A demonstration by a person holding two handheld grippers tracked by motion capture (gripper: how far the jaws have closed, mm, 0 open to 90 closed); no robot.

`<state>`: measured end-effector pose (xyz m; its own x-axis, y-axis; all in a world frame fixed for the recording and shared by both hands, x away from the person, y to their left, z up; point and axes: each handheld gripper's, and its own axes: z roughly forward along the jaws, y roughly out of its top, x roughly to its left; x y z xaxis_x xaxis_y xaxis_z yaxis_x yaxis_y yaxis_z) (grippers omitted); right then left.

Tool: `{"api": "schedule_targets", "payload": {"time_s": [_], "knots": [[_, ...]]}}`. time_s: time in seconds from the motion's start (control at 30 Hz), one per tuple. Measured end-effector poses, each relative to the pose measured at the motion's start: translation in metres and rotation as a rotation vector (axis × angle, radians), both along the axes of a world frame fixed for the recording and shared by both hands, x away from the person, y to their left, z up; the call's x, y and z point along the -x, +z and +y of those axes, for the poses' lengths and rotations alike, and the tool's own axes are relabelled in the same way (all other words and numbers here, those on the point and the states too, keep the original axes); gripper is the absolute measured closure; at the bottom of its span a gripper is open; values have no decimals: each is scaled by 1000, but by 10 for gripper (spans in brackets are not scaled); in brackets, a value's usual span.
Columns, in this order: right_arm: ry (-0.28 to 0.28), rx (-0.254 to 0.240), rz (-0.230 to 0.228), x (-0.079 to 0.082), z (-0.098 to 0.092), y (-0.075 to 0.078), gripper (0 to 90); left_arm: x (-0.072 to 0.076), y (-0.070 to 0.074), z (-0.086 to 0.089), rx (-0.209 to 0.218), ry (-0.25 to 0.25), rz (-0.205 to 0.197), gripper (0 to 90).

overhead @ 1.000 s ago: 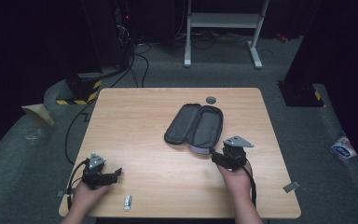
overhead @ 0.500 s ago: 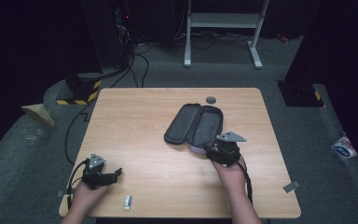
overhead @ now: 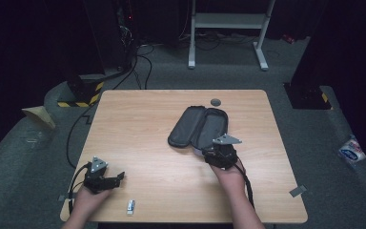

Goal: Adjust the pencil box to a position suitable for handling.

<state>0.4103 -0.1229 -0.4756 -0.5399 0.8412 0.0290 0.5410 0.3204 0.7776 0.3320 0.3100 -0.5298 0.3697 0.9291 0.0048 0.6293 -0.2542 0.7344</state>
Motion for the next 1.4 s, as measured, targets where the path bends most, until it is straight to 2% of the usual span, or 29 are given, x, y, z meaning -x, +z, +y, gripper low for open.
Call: {"api": "schedule_targets", "payload": {"time_s": [0.13,0.27,0.37,0.4,0.43,0.47,0.5,0.67,0.8,1.17,1.4], "knots": [[10,23,14,-2,6,-6,501,0,0,0,0,-2,2,151],[27,36,1,1,10,-9,594,0,0,0,0,-2,2,151],[47,34,2,3,13,-11,675,0,0,0,0,-2,2,151],[47,34,2,3,13,-11,675,0,0,0,0,-2,2,151],[59,30,3,5,15,-12,723,1,0,0,3,0,2,151],[59,30,3,5,15,-12,723,1,0,0,3,0,2,151],[70,12,7,8,16,-13,756,1,0,0,3,-2,3,151],[81,-6,1,17,19,-16,783,1,0,0,1,-2,1,152],[91,-21,-8,29,24,-20,801,2,0,1,-2,-3,0,152],[119,-51,-29,59,30,-22,805,1,0,1,-7,-4,-1,152],[160,-58,-40,73,43,-22,804,1,0,1,-2,-3,0,152]]}}
